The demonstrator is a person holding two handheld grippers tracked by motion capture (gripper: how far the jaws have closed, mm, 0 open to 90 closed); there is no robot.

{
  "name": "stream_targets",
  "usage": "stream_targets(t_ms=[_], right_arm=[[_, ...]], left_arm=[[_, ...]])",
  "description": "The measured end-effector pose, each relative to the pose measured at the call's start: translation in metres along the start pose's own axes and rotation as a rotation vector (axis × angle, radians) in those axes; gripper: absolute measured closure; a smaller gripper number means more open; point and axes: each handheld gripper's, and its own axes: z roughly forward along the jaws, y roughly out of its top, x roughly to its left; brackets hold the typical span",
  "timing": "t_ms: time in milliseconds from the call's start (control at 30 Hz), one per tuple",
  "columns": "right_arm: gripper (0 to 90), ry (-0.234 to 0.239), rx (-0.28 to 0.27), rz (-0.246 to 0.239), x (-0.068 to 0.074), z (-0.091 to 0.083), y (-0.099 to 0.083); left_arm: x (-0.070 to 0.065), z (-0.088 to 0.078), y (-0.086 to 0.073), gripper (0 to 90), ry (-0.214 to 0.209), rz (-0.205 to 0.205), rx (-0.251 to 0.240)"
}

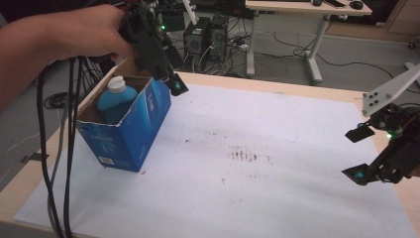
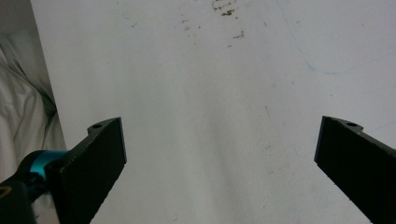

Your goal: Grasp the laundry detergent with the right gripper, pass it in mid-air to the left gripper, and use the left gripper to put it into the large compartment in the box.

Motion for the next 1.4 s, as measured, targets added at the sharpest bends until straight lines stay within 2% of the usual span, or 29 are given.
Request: stream_targets(t_ms=[33, 100, 167, 200, 267, 467, 633, 833, 1100, 1400], right_arm=[[1.4, 0.0, 0.0, -0.002, 0.001, 0.0, 0.0], [1.4, -0.002, -0.002, -0.008, 0.002, -0.001, 0.001], [1.4, -0.004, -0.005, -0.01, 0.003, -0.001, 0.001], [1.4, -0.005, -0.006, -0.008, 0.004, -0.002, 0.002], [1.5, -0.005, -0.007, -0.004, 0.004, -0.002, 0.002], [1.4, -0.007, -0.012, -0.01, 0.004, -0.001, 0.004], [1.5, -0.005, -0.013, -0.014, 0.003, 0.001, 0.005], [1.5, -0.003, -0.005, -0.008, 0.002, 0.002, 0.006], [1.4, 0.001, 0.003, -0.011, 0.001, 0.004, 0.006], [1.4, 0.004, 0.024, -0.025, 0.001, 0.011, 0.011]], left_arm=[[-0.002, 0.003, 0.003, 16.6, -0.012, 0.004, 0.0], [-0.004, 0.01, 0.008, 4.6, -0.024, -0.001, 0.006], [-0.007, 0.017, 0.014, 2.0, -0.019, -0.007, 0.024], [-0.009, 0.02, 0.017, 1.5, -0.007, -0.004, 0.036], [-0.009, 0.023, 0.019, 1.5, -0.011, -0.001, 0.04], [-0.016, 0.036, 0.038, 1.6, -0.015, 0.066, 0.009], [-0.024, 0.053, 0.056, 1.6, -0.054, 0.115, 0.008], [-0.029, 0.078, 0.071, 1.6, -0.072, 0.13, 0.025], [-0.033, 0.096, 0.075, 1.6, -0.096, 0.148, 0.038], [-0.033, 0.113, 0.07, 1.6, -0.112, 0.134, 0.046]])
